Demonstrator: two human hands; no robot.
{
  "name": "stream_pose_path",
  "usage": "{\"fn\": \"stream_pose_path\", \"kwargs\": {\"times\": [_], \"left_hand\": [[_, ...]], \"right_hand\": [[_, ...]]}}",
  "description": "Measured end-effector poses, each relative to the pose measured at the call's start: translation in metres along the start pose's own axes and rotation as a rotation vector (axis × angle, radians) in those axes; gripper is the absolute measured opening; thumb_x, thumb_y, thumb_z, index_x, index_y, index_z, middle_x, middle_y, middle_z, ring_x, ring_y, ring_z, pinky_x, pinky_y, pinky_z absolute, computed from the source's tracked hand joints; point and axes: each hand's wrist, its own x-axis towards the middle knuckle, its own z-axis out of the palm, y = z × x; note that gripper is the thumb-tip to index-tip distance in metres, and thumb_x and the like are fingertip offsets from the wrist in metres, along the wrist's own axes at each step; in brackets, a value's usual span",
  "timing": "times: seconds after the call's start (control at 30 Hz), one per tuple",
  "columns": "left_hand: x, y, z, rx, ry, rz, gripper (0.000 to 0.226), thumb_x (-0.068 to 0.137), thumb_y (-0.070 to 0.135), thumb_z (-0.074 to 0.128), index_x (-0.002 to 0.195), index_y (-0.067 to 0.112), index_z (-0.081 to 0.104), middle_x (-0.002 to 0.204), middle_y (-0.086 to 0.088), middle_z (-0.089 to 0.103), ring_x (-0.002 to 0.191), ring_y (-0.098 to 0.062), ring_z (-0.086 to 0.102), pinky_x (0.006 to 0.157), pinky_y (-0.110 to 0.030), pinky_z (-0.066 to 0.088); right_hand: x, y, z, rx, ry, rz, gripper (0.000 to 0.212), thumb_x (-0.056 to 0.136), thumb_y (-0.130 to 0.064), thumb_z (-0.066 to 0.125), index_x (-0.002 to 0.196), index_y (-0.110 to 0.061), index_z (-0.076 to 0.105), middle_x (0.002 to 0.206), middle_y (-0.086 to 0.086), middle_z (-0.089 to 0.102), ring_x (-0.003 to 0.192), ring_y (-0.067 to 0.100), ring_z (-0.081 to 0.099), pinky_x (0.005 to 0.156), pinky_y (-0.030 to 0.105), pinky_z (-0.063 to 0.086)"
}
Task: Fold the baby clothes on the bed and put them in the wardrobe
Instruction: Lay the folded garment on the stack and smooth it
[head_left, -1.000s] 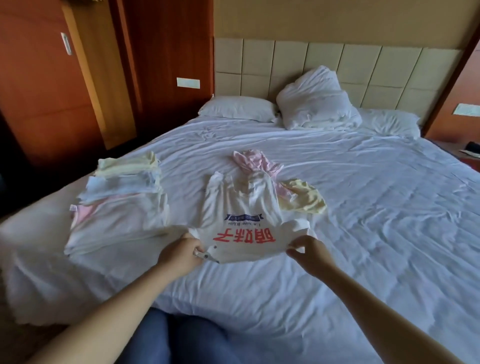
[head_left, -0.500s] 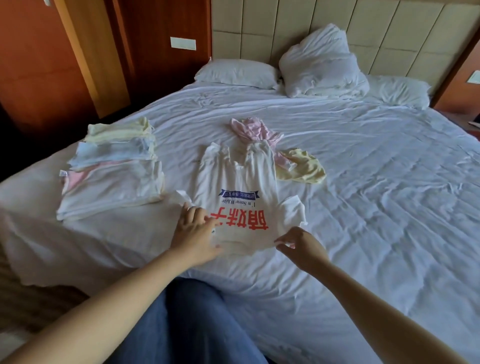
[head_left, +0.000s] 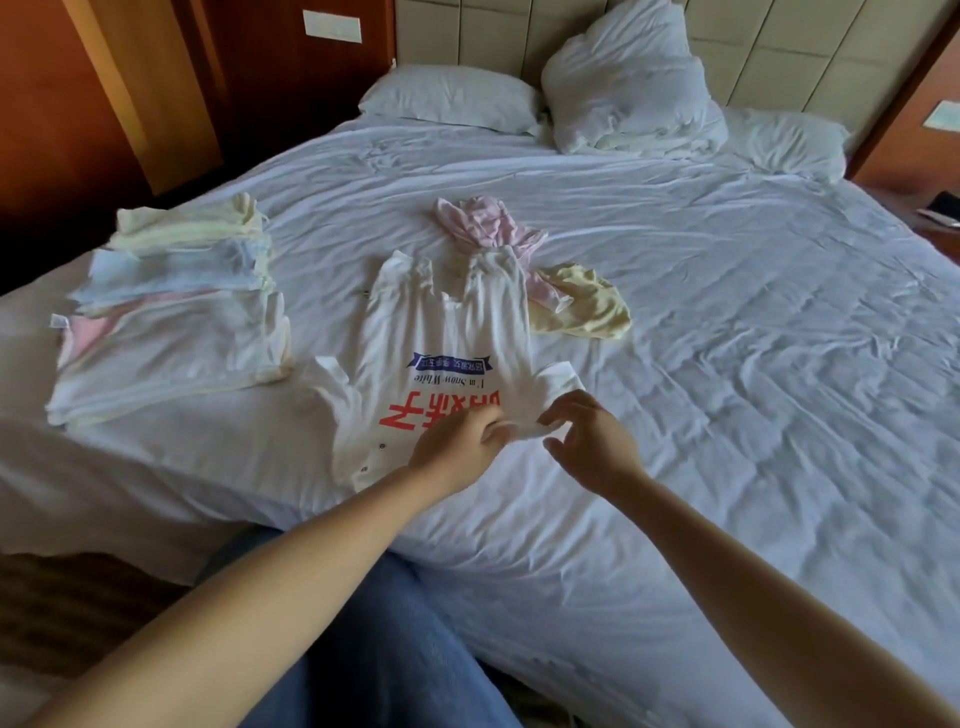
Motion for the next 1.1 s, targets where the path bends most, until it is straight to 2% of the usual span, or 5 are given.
{"fn": "stream_pose_path", "kwargs": {"times": [0.23,0.33,0.57,0.87,1.1], "left_hand": [[0.012,-0.008,-0.019,-0.131,0.202,-0.010,0.027,0.093,0.045,0.044,0.084,0.023,0.056,0.074,0.011,0.058,0.074,-0.013,0.058,0.066,-0.033,0.043],[0.013,-0.005,-0.024,-0.107,0.226,0.023,0.022,0.099,0.035,0.049,0.078,0.028,0.049,0.066,0.013,0.053,0.064,-0.003,0.051,0.059,-0.026,0.033],[0.021,-0.012,-0.013,0.035,0.146,0.186,0.044,0.094,0.048,0.056,0.065,0.018,0.041,0.062,0.003,0.044,0.057,-0.011,0.043,0.055,-0.032,0.035],[0.022,-0.005,0.024,0.381,-0.358,0.256,0.030,0.087,0.038,0.059,0.063,0.031,0.041,0.153,0.017,0.035,0.135,-0.010,0.039,0.100,-0.027,0.037],[0.038,0.014,0.033,0.216,-0.173,0.165,0.024,0.097,0.040,0.051,0.083,0.023,0.061,0.096,0.012,0.063,0.088,-0.013,0.060,0.067,-0.021,0.042]], "right_hand": [[0.032,-0.003,-0.005,0.443,0.098,0.285,0.014,0.092,-0.010,0.052,0.101,-0.016,0.061,0.096,0.008,0.067,0.057,0.009,0.069,0.044,0.023,0.051],[0.043,0.003,-0.002,0.621,0.087,0.370,0.010,0.093,-0.010,0.054,0.101,-0.009,0.060,0.101,0.014,0.067,0.076,0.020,0.072,0.061,0.036,0.060],[0.036,0.006,-0.025,0.142,0.245,0.090,0.012,0.087,-0.010,0.062,0.095,-0.017,0.068,0.138,0.000,0.055,0.128,0.016,0.049,0.090,0.024,0.039],[-0.034,0.052,-0.008,-0.076,0.100,0.323,0.012,0.088,-0.027,0.061,0.091,-0.025,0.072,0.123,-0.004,0.063,0.117,0.019,0.057,0.073,0.025,0.043],[-0.022,0.065,-0.029,-0.079,0.196,0.342,0.017,0.085,-0.029,0.057,0.092,-0.026,0.072,0.102,-0.006,0.065,0.096,0.018,0.060,0.067,0.027,0.039]]}}
